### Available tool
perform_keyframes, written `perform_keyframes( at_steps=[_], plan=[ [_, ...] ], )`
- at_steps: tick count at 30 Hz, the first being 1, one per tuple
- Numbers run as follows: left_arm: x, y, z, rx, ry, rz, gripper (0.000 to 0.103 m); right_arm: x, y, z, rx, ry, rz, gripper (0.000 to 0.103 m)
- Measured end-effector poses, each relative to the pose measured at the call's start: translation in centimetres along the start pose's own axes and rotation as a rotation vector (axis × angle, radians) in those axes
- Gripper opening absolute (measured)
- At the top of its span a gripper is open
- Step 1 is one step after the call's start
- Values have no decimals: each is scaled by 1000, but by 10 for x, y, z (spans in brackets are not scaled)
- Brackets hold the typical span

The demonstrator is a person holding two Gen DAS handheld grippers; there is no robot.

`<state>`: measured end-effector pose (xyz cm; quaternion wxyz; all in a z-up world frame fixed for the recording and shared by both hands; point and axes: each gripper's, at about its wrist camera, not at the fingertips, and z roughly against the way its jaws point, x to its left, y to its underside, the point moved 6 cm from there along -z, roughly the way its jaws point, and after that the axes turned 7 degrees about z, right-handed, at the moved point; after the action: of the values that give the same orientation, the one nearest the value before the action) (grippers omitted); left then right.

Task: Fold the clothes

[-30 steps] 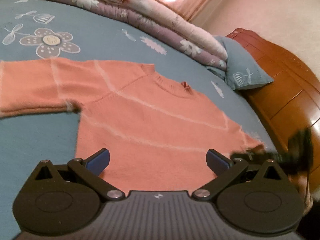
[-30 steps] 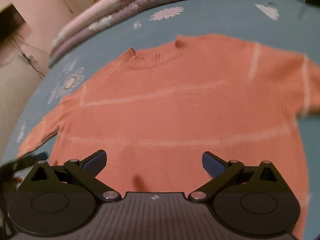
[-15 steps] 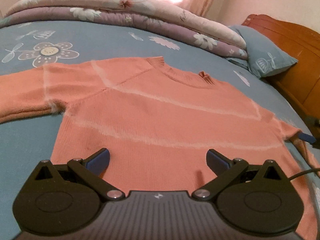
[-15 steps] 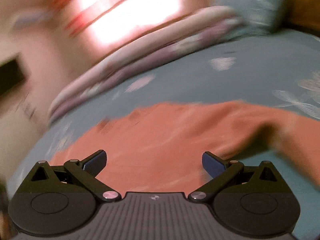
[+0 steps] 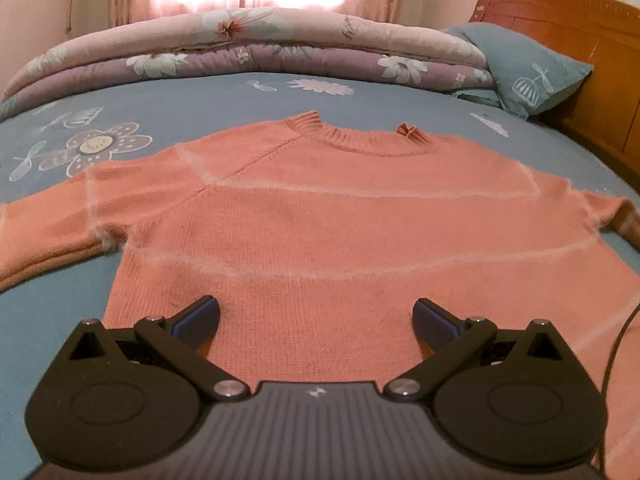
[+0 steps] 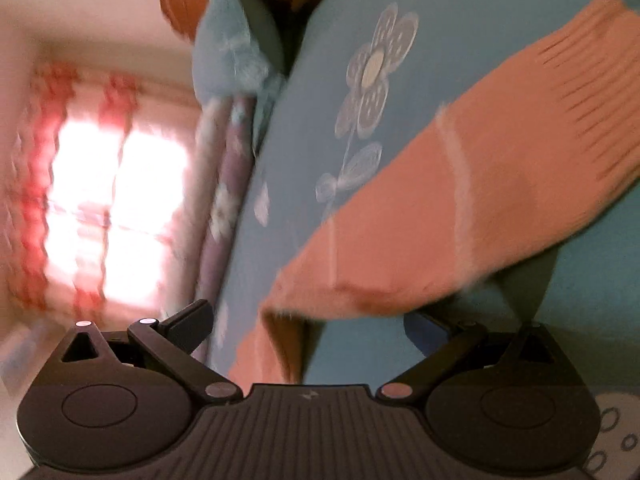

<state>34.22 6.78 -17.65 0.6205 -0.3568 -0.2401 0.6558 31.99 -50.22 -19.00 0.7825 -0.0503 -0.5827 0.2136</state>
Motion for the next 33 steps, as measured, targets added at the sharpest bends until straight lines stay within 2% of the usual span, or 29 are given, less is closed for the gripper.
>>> perform_keyframes(
  at_steps=[3,5,8,10,12,14,17,21,23,25,26,28,30,32,33],
  plan=[
    [-1,0,0,-2,-6,-4,102,-7,-17,10,-166,62,24,103],
    [-1,1,-1,-2,-7,-5,102,-11,-25,13,-215,104,44,103],
    [-1,1,-1,-2,-8,-5,102,-6,-6,11,-195,116,80,103],
    [0,0,-1,-2,-5,-2,102,-2,0,0,-175,144,156,103],
    [0,0,-1,-3,-2,1,102,1,-2,-10,-159,164,210,103],
    [1,0,-1,-4,1,5,102,2,-7,-16,-150,151,204,103],
    [1,0,-2,-3,1,4,102,4,-13,-27,-97,131,245,103],
    [1,0,-2,-5,3,7,102,10,-11,-26,-78,121,309,103],
    [2,0,-2,-6,5,9,102,9,-14,-22,-115,115,281,103],
    [2,0,-2,-7,6,9,102,10,-17,-18,-81,128,249,103],
    [2,0,-3,-7,6,9,102,11,-19,-18,-55,138,242,100],
    [1,0,-3,-7,4,7,102,9,-23,-12,-60,158,247,90],
    [1,0,-3,-7,2,5,102,6,-26,-9,-60,198,289,74],
    [1,0,-3,-7,2,4,102,5,-29,-12,-54,245,346,53],
    [1,0,-3,-7,2,5,102,6,-30,-13,-50,272,380,47]
  ],
)
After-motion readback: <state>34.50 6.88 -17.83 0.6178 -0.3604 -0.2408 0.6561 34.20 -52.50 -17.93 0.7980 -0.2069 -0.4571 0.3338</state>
